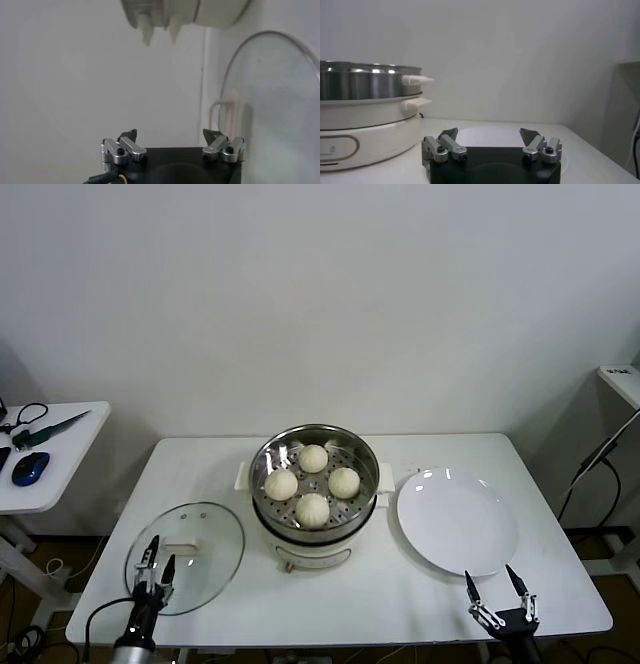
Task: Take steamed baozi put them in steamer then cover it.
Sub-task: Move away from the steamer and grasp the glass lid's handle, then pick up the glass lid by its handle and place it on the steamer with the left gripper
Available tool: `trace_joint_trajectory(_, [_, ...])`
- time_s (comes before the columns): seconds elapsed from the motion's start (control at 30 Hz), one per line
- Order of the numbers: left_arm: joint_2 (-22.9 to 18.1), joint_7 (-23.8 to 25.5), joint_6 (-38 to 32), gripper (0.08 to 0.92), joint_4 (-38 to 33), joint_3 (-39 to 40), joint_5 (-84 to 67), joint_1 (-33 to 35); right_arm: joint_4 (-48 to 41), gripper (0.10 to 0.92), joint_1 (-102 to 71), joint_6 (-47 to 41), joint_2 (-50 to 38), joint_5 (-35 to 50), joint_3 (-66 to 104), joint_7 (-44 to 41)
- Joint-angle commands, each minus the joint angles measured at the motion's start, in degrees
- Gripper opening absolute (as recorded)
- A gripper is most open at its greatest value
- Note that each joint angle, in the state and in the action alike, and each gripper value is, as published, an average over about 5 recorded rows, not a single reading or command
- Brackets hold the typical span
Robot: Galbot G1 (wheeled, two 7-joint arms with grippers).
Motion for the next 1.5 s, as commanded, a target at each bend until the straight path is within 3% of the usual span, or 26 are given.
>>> trace_joint_trajectory(0.03, [0.1,-2.1,-0.5,0.823,7.4,0.1,5.6,-2.8,0.2,0.823,-1.4,1.5,2.1,-0.7,0.0,0.3])
trace_joint_trajectory(0.67, [-0.8,1.5,1.6,0.797,9.8,1.7,3.3,-12.0,-0.1,0.823,-1.5,1.9,3.9,-2.8,-0.6,0.4])
trace_joint_trajectory(1.13, [-1.2,0.6,1.5,0.404,13.9,1.7,5.5,-12.3,0.5,0.823,-1.3,1.9,4.1,-2.8,-0.8,0.6])
trace_joint_trajectory(1.37, [-1.6,0.8,1.6,0.205,13.1,1.5,5.9,-12.0,1.2,0.823,-1.3,1.7,4.1,-2.6,-0.1,0.7])
trace_joint_trajectory(1.5, [-1.5,1.4,1.7,0.139,10.6,1.5,4.1,-11.4,1.6,0.823,-1.3,1.5,4.1,-2.6,0.1,0.7])
